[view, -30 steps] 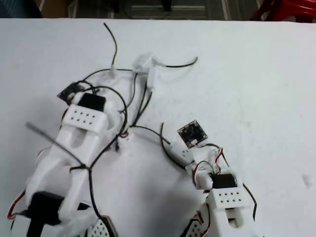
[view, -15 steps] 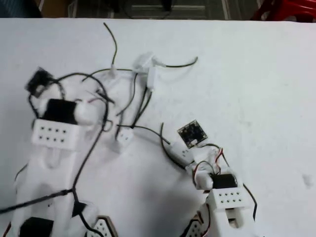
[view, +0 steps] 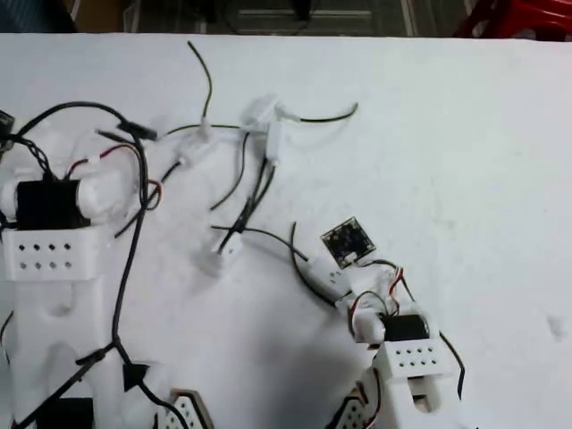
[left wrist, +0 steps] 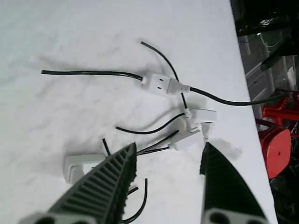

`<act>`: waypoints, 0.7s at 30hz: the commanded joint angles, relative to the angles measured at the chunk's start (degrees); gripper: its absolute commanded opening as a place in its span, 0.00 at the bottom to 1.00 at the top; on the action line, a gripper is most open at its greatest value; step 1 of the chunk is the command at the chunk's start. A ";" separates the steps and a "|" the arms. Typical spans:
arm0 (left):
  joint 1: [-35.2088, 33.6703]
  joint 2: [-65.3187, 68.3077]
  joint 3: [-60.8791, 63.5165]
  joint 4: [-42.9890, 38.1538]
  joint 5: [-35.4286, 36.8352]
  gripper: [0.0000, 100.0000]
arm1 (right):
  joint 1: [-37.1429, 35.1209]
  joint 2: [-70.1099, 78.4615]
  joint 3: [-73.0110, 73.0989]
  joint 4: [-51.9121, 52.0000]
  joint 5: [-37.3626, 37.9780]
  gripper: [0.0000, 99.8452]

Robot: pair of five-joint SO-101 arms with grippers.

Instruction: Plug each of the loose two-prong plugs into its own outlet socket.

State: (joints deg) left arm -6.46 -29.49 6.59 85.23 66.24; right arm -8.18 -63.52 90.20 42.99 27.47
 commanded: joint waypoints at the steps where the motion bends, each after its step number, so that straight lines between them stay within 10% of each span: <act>1: -0.48 -1.89 -5.01 0.18 -0.88 0.23 | -0.48 -0.84 -0.26 -0.75 0.00 0.03; 7: -0.84 -1.89 -3.34 3.52 -18.99 0.23 | -0.48 -0.84 -0.26 -0.75 0.00 0.03; 14: 3.82 -2.42 2.99 0.18 -68.40 0.23 | -0.48 -0.84 -0.26 -0.75 0.00 0.03; 21: 5.14 -2.51 3.60 1.85 -72.88 0.23 | -0.48 -0.84 -0.26 -0.75 0.00 0.03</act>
State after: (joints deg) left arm -2.24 -29.67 10.46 86.46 -3.38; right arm -8.18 -63.52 90.20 42.99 27.47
